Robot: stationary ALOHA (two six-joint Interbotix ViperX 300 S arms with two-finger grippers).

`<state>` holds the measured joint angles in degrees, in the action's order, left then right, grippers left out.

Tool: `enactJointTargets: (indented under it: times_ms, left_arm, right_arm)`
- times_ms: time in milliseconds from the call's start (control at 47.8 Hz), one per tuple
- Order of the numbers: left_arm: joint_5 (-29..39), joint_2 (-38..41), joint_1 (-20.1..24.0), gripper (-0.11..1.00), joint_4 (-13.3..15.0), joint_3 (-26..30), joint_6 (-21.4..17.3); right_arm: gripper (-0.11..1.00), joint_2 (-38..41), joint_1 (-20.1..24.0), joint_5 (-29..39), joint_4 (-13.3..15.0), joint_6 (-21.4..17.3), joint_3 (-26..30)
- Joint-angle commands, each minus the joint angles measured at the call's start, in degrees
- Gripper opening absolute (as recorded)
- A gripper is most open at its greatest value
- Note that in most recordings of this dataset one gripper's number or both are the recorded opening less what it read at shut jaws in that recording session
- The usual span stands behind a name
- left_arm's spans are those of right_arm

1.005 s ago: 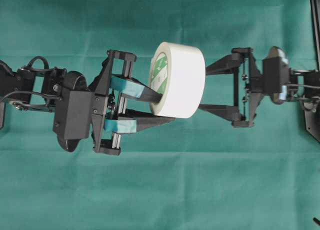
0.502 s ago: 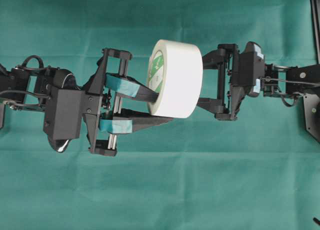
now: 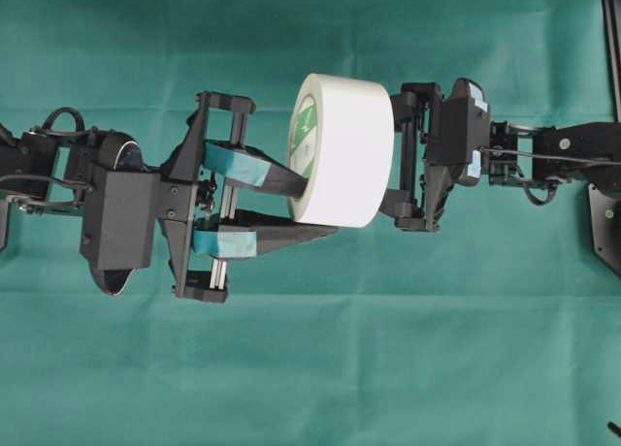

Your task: Peel off the duct tape with your right arm.

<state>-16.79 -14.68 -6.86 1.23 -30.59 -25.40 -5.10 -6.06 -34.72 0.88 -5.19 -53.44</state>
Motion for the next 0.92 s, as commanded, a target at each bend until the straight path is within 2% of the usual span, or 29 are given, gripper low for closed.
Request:
enactJointTargets:
  times_ms: [0,628,670,816,900]
  left_arm:
    - [-1.05,-1.85,0.00,0.20,0.00,1.23,-0.18]
    - [-2.72,-1.85,0.00,0.20,-0.09,1.41,-0.18]
    - [-2.72,-1.85,0.00,0.20,-0.09,1.41,-0.18]
    - [-2.72,-2.02,0.00,0.20,0.00,1.49,-0.18]
    - [-2.81,-2.20,0.00,0.20,0.00,1.49,-0.18]
  right_arm:
    - [0.61,-0.35,0.00,-0.53,0.00,0.09,1.14]
    - [0.59,-0.35,0.00,-0.79,0.00,0.09,1.32]
    - [0.54,-0.35,0.00,-0.88,0.00,0.09,1.41]
    - [0.15,-0.35,0.00,-0.79,0.00,0.09,1.14]
    - [0.01,-0.35,0.00,-0.79,0.09,0.18,0.79]
